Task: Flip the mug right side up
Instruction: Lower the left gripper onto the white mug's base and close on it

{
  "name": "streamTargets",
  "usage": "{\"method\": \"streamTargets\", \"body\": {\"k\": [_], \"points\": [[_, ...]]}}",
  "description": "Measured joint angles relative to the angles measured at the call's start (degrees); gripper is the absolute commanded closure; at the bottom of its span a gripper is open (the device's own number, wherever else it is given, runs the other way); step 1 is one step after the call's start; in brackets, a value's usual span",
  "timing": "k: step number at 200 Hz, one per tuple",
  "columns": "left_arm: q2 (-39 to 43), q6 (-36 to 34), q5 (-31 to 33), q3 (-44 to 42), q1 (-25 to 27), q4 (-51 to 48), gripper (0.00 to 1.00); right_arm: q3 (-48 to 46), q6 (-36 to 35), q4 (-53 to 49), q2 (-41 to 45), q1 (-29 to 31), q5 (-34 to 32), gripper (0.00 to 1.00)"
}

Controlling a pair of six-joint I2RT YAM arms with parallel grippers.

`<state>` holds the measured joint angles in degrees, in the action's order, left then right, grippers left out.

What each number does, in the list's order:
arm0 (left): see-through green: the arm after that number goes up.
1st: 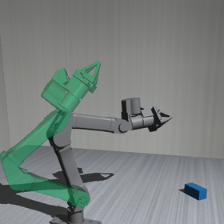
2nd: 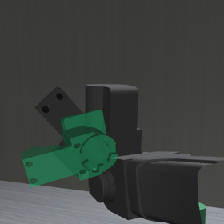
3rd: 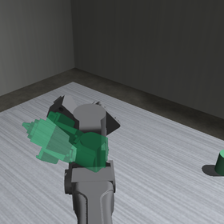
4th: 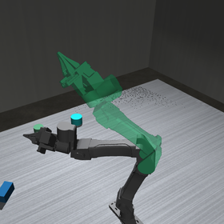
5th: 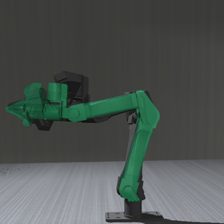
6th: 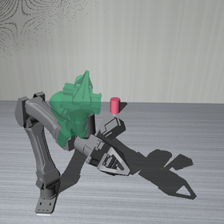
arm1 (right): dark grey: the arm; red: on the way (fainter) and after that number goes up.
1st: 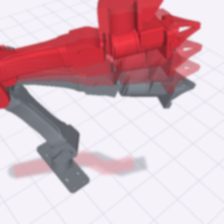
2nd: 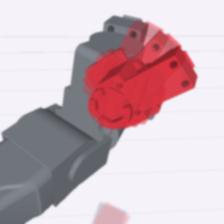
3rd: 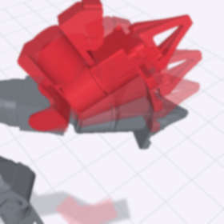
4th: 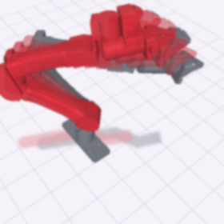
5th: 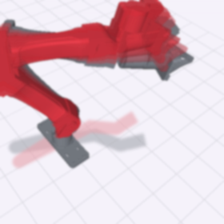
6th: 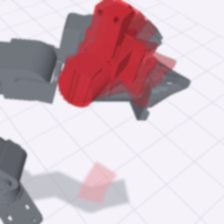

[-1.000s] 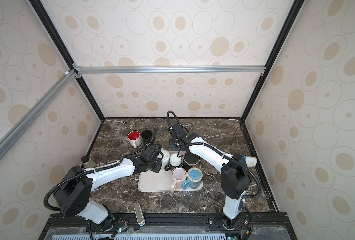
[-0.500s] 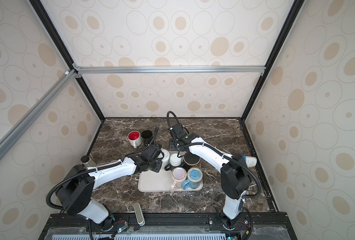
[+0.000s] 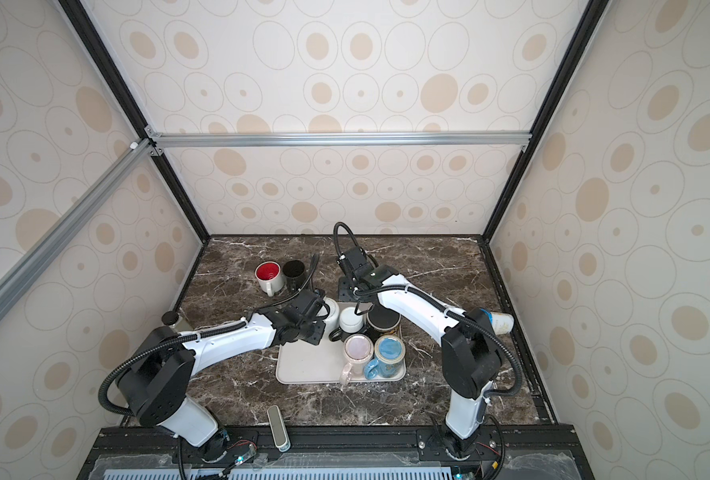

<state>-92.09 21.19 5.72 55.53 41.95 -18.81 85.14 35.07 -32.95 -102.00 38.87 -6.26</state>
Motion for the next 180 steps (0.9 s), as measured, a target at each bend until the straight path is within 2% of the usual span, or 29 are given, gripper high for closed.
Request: {"method": "streamTargets", "body": {"k": [69,97,180], "points": [[-0.07,0.31,0.66,0.02,0.04,0.48,0.89,0.00,-0.26,0.00,0.00,0.00,0.02,0.64],[0.09,0.31,1.11,0.02,0.07,0.66,1.00,0.00,-0.39,-0.02,0.00,0.00,0.11,0.65],[1.60,0.28,2.01,-0.61,0.07,0.63,1.00,0.59,-0.42,-0.20,-0.09,0.00,1.11,0.66]]}}
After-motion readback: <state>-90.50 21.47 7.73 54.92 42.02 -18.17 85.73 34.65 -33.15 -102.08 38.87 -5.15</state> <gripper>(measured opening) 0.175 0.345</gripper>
